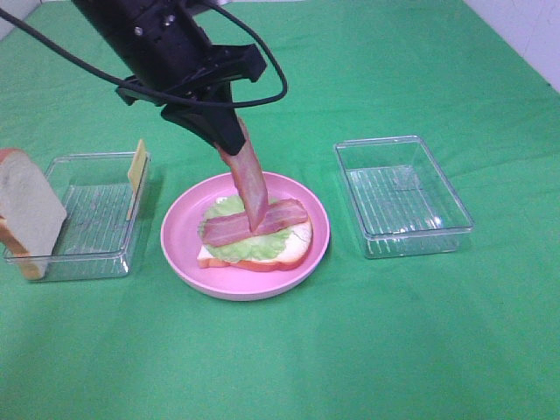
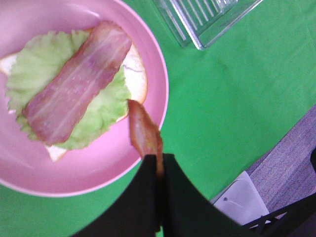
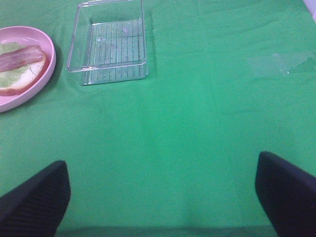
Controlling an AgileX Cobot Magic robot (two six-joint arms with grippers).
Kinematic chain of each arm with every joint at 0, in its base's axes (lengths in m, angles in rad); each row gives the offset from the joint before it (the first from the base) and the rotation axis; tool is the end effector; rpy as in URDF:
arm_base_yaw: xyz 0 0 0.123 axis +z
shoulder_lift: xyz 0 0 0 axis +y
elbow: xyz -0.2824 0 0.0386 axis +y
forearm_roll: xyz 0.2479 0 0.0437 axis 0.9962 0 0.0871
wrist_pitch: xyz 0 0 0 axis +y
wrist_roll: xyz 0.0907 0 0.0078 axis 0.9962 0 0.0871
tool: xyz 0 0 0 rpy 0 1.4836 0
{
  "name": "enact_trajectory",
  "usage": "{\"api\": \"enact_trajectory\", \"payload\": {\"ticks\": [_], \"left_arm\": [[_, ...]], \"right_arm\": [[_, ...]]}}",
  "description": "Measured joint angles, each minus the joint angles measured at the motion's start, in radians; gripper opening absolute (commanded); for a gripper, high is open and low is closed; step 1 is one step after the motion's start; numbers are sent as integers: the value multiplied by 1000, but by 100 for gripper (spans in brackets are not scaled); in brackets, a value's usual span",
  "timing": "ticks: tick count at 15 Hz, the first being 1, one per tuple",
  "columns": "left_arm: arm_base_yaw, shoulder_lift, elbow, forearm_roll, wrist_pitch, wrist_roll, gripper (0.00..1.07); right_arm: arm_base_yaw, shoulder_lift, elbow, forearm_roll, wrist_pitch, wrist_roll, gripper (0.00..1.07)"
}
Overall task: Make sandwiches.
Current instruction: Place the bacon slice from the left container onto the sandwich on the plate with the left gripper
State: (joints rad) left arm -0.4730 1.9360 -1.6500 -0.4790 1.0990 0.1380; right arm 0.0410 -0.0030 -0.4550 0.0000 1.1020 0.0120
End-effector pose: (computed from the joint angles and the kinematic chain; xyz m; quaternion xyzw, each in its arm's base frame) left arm 0.3509 -0.2216 0.2662 0.2150 0.9413 -0.2429 0.0930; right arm -0.0023 -0.0001 0.2613 -0.0127 0.8741 0.0129 0.4854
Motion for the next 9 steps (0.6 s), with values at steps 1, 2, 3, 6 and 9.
{"api": "enact_trajectory", "payload": {"ticks": [1,2,3,6,9], "left_arm": [[-14,37,-41,-2,-5,0,0],[-30,76,-83,-3,-5,0,0],[-47,113,-133,-4,-5,0,0],[-87,237,-268,-27,-3,0,0],[-93,297,-309,-38,-2,0,0]], "right_arm": [[0,0,0,0,0,0,96],[0,0,0,0,0,0,96],[0,0,0,0,0,0,96],[0,0,0,0,0,0,96],[0,0,0,0,0,0,96]]}}
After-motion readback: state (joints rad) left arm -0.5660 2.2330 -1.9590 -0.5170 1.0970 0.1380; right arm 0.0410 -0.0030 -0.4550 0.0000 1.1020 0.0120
